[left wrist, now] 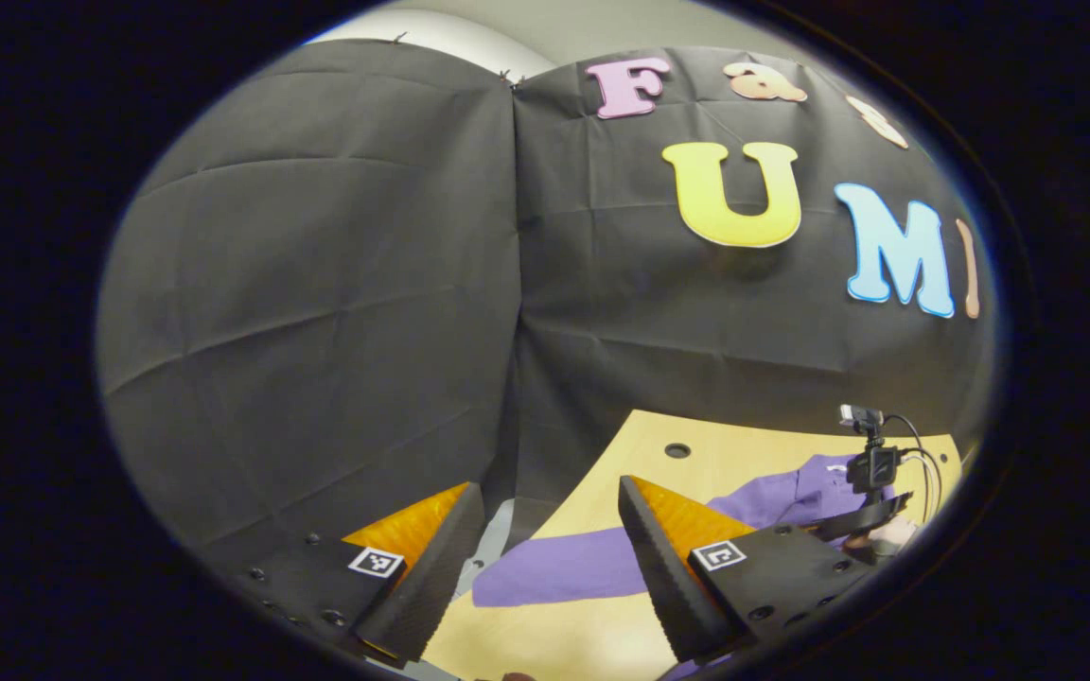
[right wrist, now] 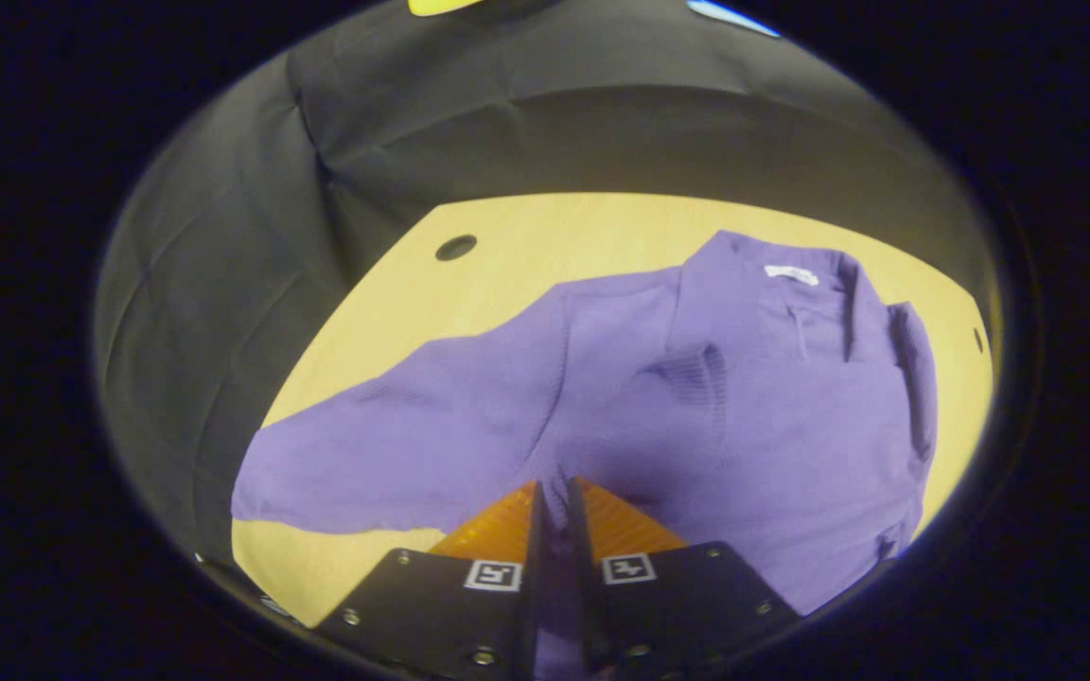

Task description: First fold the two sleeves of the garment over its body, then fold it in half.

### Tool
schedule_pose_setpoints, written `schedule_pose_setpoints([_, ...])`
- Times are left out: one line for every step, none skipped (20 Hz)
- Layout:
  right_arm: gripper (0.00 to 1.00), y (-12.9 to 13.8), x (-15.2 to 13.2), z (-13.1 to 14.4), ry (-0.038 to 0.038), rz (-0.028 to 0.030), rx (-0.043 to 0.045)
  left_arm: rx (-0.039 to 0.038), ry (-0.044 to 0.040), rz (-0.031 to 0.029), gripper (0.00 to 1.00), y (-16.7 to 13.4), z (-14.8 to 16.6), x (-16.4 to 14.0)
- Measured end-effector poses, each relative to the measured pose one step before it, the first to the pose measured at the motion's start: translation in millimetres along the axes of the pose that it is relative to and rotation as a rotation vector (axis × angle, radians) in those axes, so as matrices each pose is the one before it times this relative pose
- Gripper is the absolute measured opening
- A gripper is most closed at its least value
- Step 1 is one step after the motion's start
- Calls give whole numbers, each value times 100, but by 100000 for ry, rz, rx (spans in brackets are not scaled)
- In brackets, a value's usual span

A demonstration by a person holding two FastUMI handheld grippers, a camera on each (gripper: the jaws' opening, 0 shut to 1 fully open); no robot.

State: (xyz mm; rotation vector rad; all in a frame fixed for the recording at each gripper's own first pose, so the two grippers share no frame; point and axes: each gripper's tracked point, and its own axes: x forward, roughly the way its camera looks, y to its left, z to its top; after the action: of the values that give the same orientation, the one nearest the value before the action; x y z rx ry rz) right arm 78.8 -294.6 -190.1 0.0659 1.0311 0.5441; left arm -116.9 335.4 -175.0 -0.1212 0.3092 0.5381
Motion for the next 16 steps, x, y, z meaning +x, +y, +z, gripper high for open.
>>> schedule_pose_setpoints([42,439,82,-91,294,1021,-269,43,236,-105,97,-5,-337,212])
schedule_pose_setpoints([54,-311,-173,163,-1499,-1057,-994,250,294,143,97,83,-397,315])
schedule_pose_setpoints([66,-151,-174,431,-1276,-935,-813,272,646,87,95,-24,-450,356])
schedule_pose_setpoints([66,132,-204,212,-1014,478,-42,62,416,-34,97,71,-558,394])
schedule_pose_setpoints([74,-221,-152,57,-555,-193,-108,-163,476,-26,95,103,-368,277])
schedule_pose_setpoints([75,-138,-203,253,-869,-689,-304,-309,479,-158,97,93,-435,419])
schedule_pose_setpoints([75,87,-454,225,-1070,-804,-470,-347,839,-128,95,21,-537,419])
schedule_pose_setpoints([75,74,-436,292,-791,-197,-240,-215,915,348,95,189,-795,521])
schedule_pose_setpoints([75,77,-496,96,-712,34,152,-230,1218,6,97,82,-715,556])
schedule_pose_setpoints([75,119,-462,247,-745,583,360,-304,1285,5,97,230,-906,550])
schedule_pose_setpoints([75,118,-558,133,-910,422,551,-223,1443,-192,97,181,-861,662])
schedule_pose_setpoints([75,187,-501,317,-899,433,436,-67,1450,-76,97,181,-984,683])
schedule_pose_setpoints([75,144,-548,167,-936,213,380,161,1571,72,96,254,-1018,649])
schedule_pose_setpoints([75,108,-517,295,-900,284,311,387,1454,108,97,272,-947,700])
schedule_pose_setpoints([75,99,-475,225,-908,421,152,450,1329,435,97,270,-873,739])
schedule_pose_setpoints([75,-13,-587,255,-746,190,-169,411,1582,-95,97,119,-1052,730])
